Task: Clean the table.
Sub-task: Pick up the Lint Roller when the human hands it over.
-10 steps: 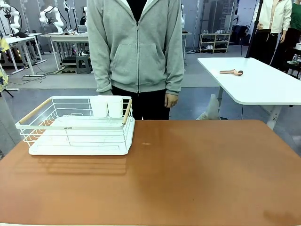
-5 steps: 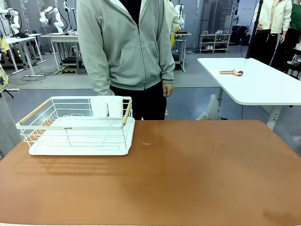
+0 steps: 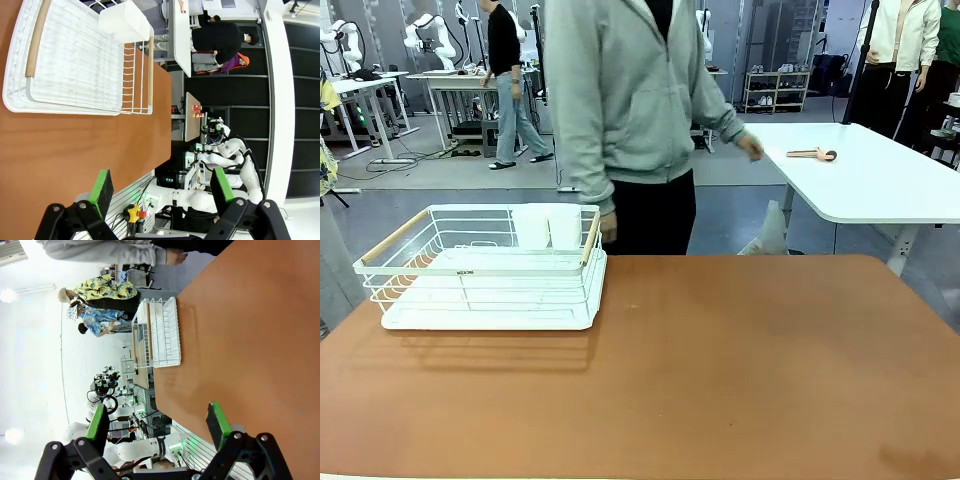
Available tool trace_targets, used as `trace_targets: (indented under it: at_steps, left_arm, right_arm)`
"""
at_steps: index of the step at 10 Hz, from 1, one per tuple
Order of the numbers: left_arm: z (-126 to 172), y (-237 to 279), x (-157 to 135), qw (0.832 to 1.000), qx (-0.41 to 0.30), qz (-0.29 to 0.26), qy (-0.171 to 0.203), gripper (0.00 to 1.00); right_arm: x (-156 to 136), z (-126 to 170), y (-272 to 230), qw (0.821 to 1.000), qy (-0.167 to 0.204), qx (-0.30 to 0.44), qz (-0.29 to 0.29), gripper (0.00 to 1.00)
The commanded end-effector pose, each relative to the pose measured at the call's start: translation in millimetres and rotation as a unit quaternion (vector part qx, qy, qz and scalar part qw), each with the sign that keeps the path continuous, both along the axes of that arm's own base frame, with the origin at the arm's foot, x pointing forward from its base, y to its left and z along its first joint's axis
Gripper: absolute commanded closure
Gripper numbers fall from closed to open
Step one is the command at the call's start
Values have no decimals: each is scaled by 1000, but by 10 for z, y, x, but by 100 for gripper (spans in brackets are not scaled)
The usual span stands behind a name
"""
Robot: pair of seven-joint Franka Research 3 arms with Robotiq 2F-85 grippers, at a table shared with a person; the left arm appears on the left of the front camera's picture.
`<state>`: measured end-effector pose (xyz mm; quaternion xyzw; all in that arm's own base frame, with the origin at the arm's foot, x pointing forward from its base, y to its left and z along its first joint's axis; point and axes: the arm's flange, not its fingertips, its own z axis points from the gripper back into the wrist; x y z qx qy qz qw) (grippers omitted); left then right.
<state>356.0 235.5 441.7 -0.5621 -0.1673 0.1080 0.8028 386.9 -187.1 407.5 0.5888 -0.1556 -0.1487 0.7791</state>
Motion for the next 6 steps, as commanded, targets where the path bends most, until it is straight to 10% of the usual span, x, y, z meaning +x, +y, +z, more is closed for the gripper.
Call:
trace_targets:
  at_steps: [1,6]
  left_arm:
    - [12,0,-41,1000,-2,-1,-3,0]
    - [12,0,-41,1000,-2,-1,-3,0]
  right_arm:
    - [-3,16,-3,1000,-3,2,0,0]
    - [-3,16,-3,1000,-3,2,0,0]
